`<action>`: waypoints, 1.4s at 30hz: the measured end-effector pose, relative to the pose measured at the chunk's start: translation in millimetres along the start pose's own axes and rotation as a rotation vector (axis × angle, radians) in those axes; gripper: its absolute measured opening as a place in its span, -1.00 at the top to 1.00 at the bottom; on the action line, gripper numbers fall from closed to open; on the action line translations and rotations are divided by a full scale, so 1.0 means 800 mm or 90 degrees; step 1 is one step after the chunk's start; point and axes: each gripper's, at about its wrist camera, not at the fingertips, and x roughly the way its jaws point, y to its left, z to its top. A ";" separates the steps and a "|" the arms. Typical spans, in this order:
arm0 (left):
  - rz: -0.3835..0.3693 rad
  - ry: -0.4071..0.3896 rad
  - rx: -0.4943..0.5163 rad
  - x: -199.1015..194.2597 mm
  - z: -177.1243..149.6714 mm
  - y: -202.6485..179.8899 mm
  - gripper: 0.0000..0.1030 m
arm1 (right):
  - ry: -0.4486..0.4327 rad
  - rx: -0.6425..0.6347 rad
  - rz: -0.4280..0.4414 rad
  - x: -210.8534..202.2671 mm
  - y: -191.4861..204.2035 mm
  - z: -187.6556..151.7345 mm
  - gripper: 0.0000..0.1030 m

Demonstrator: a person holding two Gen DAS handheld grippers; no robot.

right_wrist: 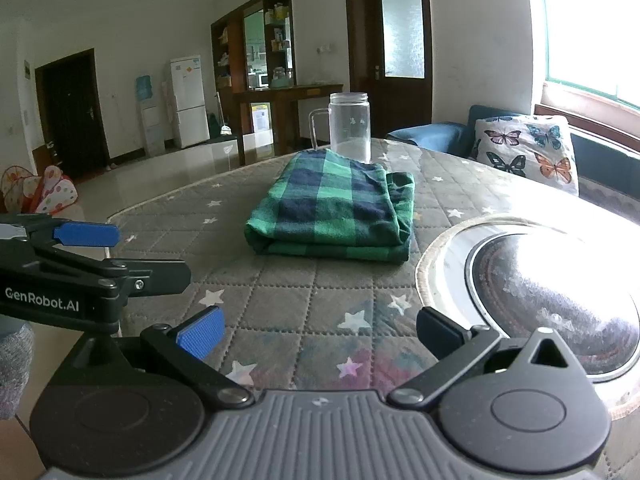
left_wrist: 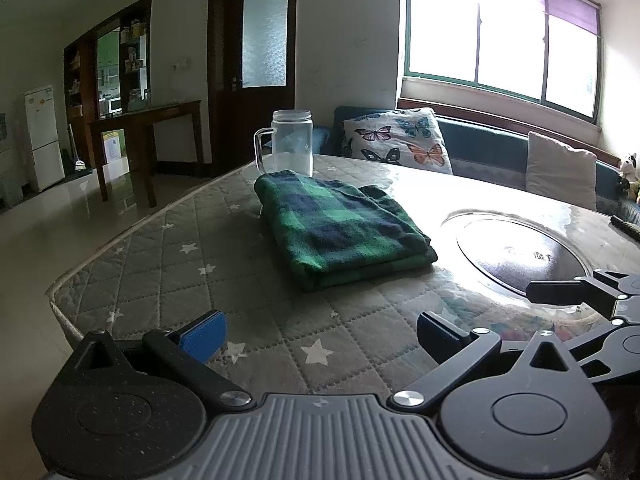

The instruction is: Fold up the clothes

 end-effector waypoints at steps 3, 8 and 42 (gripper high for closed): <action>0.005 0.001 0.000 -0.002 -0.002 -0.003 -1.00 | 0.001 0.002 0.000 -0.001 0.000 -0.003 -1.00; 0.016 0.001 -0.002 -0.012 -0.008 -0.007 -1.00 | 0.000 0.005 0.002 -0.005 0.002 -0.009 -1.00; 0.117 0.042 -0.019 -0.021 -0.019 -0.055 -1.00 | 0.004 0.008 0.052 -0.009 -0.027 -0.030 -1.00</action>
